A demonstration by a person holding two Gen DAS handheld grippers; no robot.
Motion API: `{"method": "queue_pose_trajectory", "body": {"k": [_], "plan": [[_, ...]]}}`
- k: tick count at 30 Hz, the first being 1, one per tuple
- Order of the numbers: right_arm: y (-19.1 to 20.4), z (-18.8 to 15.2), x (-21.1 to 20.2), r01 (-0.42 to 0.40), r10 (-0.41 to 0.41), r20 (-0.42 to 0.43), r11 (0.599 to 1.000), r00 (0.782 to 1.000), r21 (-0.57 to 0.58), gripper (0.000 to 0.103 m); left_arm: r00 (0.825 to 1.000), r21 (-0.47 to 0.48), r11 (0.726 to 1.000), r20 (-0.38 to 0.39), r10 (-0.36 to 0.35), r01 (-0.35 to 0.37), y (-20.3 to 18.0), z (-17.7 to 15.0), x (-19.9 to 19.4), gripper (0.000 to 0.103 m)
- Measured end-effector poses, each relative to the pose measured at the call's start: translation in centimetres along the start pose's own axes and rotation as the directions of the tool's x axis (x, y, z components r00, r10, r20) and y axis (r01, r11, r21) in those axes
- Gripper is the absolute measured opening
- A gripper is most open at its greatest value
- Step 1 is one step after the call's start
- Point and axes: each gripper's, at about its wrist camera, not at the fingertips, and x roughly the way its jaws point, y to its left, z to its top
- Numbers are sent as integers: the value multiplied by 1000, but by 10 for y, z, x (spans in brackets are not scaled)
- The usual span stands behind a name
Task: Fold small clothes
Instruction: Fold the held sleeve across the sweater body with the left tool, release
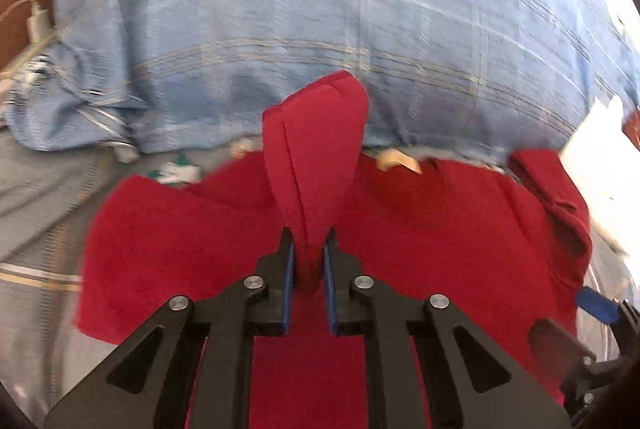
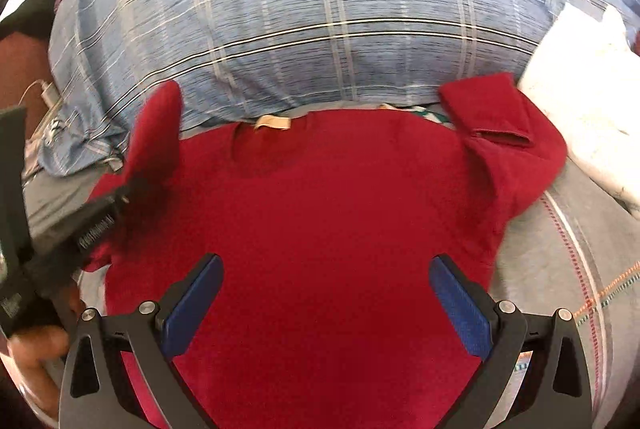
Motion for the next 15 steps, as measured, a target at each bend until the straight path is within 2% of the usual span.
{"method": "queue_pose_trajectory", "body": {"k": [3,5,7,11,13,15], "plan": [[-9,0,1,7,-7,-5,1000,1000,19,103,997,28,998,-39,-60,61,-16,-10,12,14],[-12,0,0,6,-6,-2,1000,1000,25,103,993,40,994,-60,-99,102,-17,-15,14,27],[-15,1,0,-3,3,-2,999,1000,33,103,988,38,990,-80,-133,136,-12,-19,10,61],[-16,6,2,-36,36,8,998,999,47,103,988,62,986,-11,-153,154,11,-24,-28,72],[-13,8,7,-50,50,12,998,999,38,103,993,79,990,19,-117,115,26,-27,-45,76],[-8,10,14,-62,62,6,998,998,18,102,998,80,996,57,-36,32,48,-31,-59,76]]}}
